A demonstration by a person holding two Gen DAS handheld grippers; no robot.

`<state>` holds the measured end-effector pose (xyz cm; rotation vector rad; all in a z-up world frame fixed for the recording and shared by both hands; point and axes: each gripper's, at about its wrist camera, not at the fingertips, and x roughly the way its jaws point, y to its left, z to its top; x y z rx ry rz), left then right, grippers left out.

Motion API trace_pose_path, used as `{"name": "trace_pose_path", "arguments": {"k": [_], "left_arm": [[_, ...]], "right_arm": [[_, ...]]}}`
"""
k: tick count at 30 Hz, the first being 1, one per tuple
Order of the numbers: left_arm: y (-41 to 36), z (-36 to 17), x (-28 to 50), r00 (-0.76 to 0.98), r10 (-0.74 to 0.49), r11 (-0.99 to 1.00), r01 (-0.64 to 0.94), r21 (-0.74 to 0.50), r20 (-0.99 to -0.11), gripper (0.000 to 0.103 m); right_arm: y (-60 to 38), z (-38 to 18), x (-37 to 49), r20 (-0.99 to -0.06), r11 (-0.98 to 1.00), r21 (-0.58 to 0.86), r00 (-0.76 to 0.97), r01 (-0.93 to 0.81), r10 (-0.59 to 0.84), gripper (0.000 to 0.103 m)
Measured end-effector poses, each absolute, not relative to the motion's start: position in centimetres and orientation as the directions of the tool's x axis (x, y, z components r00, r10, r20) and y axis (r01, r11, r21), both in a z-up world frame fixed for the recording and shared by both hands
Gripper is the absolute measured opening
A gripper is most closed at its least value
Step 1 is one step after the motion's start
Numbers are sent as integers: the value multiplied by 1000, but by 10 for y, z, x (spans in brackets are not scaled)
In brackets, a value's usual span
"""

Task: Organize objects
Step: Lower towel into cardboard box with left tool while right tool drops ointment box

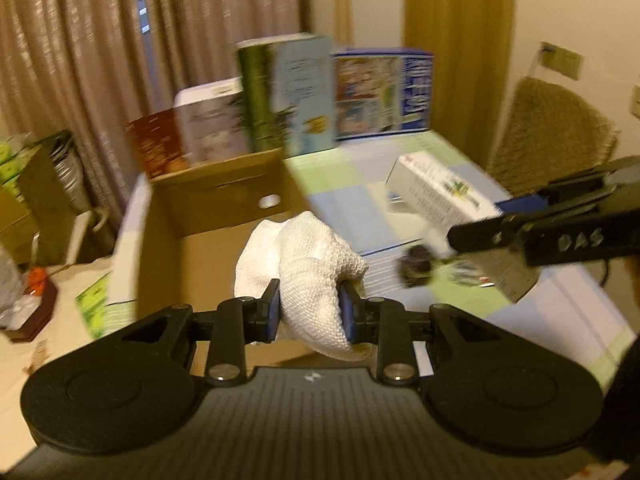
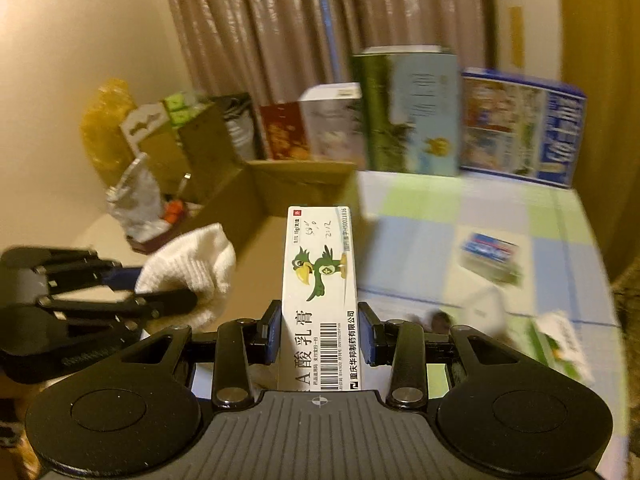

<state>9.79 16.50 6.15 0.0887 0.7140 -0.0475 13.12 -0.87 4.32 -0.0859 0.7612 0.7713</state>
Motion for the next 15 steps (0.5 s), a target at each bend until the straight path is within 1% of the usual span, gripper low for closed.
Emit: {"name": "trace_pose_path", "arguments": {"k": [4, 8, 11, 13, 14, 15], "left_arm": [[207, 53, 112, 737, 25, 997, 33, 73, -676, 25], [233, 43, 120, 729, 39, 997, 22, 80, -683, 25], [244, 35, 128, 724, 28, 997, 25, 66, -689, 26], [248, 30, 132, 730, 27, 997, 26, 68, -683, 30], [250, 28, 134, 737, 31, 997, 24, 72, -675, 35], [252, 27, 136, 743, 42, 997, 16, 81, -668, 44]], "right_arm": [[40, 37, 145, -656, 701, 234, 423, -673, 625, 35], [74, 25, 158, -672, 697, 248, 399, -673, 623, 35], [87, 17, 171, -681, 701, 255, 391, -665, 619, 35], [92, 12, 177, -687, 707, 255, 392, -659, 612, 35], [93, 10, 178, -690, 710, 257, 390, -655, 610, 35], [95, 8, 181, -694, 714, 261, 388, -650, 607, 35]]}}
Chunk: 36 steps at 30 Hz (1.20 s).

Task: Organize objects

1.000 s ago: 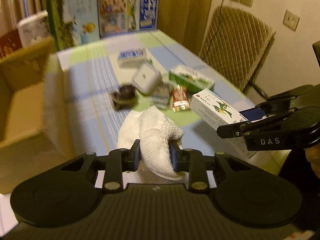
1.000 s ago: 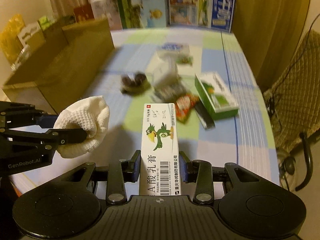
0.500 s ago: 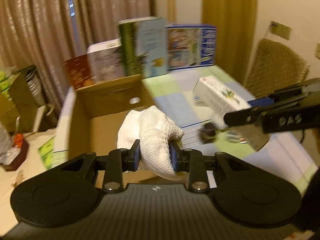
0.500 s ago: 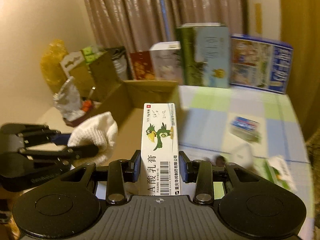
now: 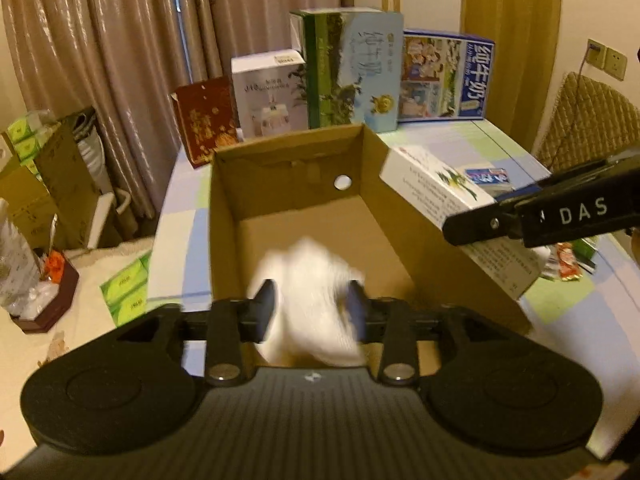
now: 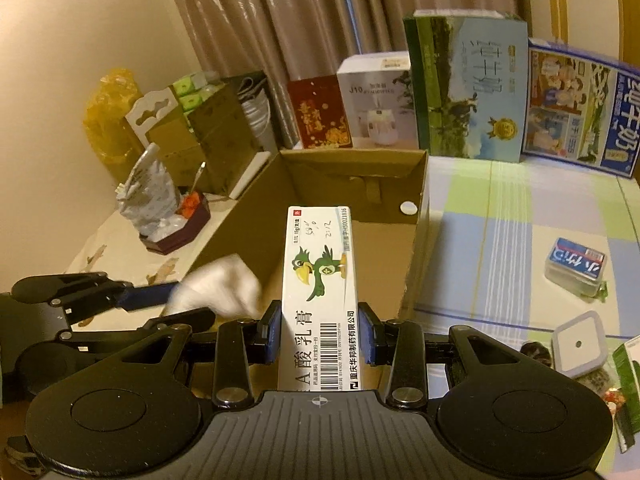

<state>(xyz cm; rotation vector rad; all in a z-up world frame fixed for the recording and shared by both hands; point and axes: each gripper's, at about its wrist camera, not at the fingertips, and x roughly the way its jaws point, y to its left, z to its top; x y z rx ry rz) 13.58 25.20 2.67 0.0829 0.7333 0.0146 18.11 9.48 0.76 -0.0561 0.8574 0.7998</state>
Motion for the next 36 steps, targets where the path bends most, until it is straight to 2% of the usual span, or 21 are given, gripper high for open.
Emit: {"name": "trace_pose_path", "arguments": {"k": [8, 9, 11, 20, 22, 26, 34, 36], "left_arm": [[271, 30, 125, 768, 57, 998, -36, 47, -638, 49], [273, 31, 122, 769, 61, 998, -47, 40, -636, 52], [277, 33, 116, 774, 67, 998, -66, 26, -630, 54], [260, 43, 80, 774, 69, 994, -107, -23, -630, 63], [251, 47, 69, 779, 64, 993, -109, -35, -623, 70], [228, 54, 49, 786, 53, 992, -110, -56, -616, 75], [180, 63, 20, 792, 25, 992, -96, -83, -610, 92], [168, 64, 16, 793, 17, 993, -86, -85, -609, 93]], "right_arm": [[108, -9, 193, -692, 705, 299, 363, -643, 624, 37], [109, -11, 194, -687, 699, 307, 359, -646, 632, 40], [107, -11, 193, -675, 702, 319, 367, -637, 640, 62], [60, 10, 162, -634, 723, 331, 425, -606, 646, 74], [44, 15, 151, -626, 731, 339, 438, -592, 645, 77], [11, 24, 126, -615, 750, 319, 475, -580, 629, 84], [-57, 33, 87, -618, 814, 244, 562, -528, 550, 92], [-71, 35, 79, -619, 824, 232, 575, -517, 535, 94]]}}
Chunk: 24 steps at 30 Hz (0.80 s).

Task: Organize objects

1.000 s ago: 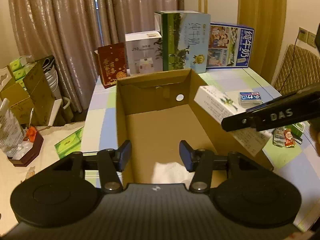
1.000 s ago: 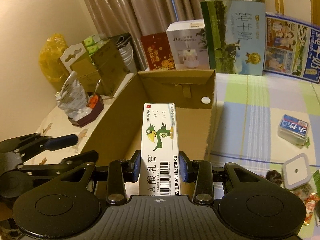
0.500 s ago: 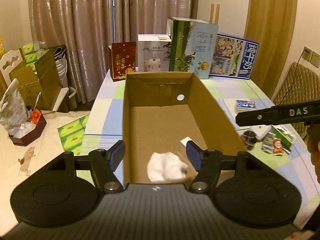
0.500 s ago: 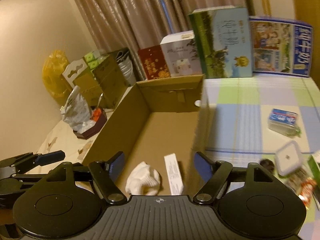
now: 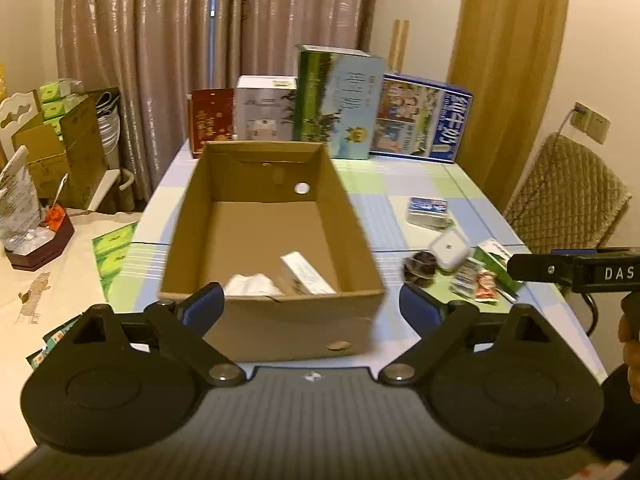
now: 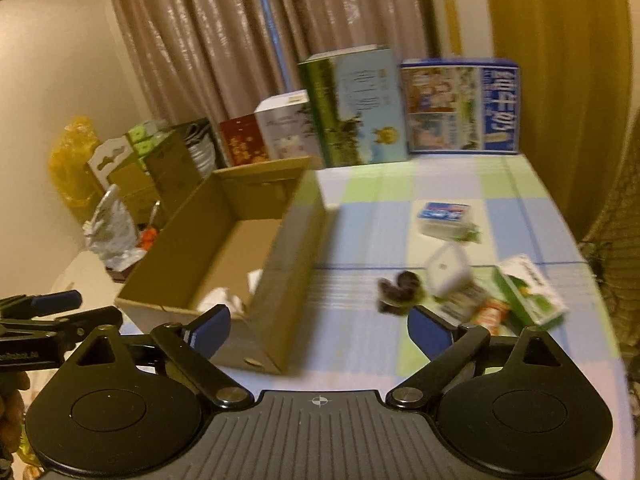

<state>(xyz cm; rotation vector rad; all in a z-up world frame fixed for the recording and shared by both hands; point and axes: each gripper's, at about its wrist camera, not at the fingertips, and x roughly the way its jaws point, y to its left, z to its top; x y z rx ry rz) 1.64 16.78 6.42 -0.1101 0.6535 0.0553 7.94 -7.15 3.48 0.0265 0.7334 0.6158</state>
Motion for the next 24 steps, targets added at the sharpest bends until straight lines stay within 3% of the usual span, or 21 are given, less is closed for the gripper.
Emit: {"name": "trace_pose_path", "arguments": {"k": [6, 24], "left_arm": [[129, 65, 10, 790, -27, 995, -39, -94, -612, 100], [71, 58, 18, 774, -113, 993, 61, -105, -622, 102]], "right_arm": [[-104, 40, 63, -616, 852, 199, 614, -485, 494, 98], [-177, 29, 58, -636, 916, 206, 664, -343, 392, 101]]}}
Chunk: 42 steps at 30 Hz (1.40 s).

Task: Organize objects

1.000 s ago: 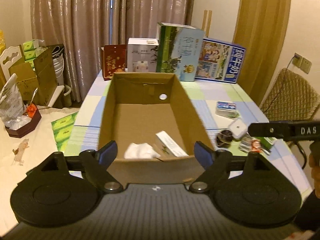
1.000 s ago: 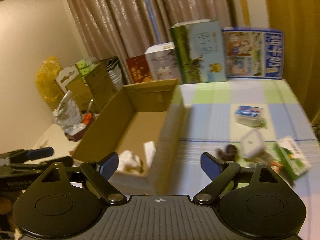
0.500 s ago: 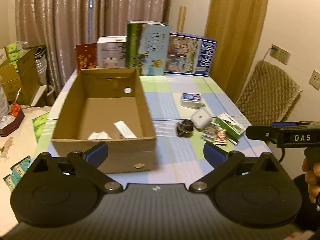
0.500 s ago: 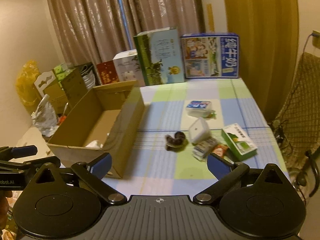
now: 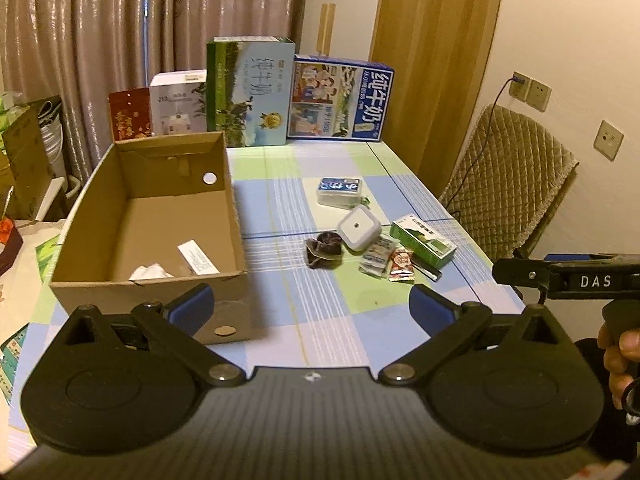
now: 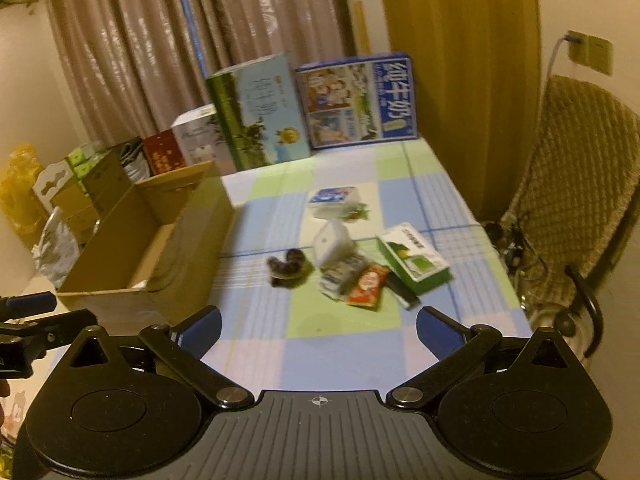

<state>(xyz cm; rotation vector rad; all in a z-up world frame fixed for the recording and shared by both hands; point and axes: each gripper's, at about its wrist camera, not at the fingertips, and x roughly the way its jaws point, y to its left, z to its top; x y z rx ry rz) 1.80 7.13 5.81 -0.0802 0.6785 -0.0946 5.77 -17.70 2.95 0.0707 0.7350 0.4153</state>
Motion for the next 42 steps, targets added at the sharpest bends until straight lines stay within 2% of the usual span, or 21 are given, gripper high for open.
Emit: {"name": "trace_pose_path", "arguments": {"k": [15, 42], "left_arm": [[46, 42, 36, 744, -149, 988, 94, -120, -651, 102], [6, 11, 94, 714, -210, 977, 166, -130, -668, 101]], "right_arm": [[-218, 16, 62, -648, 940, 224, 681, -257, 340, 101], [-237, -11, 93, -675, 959, 171, 683, -225, 280, 101]]}}
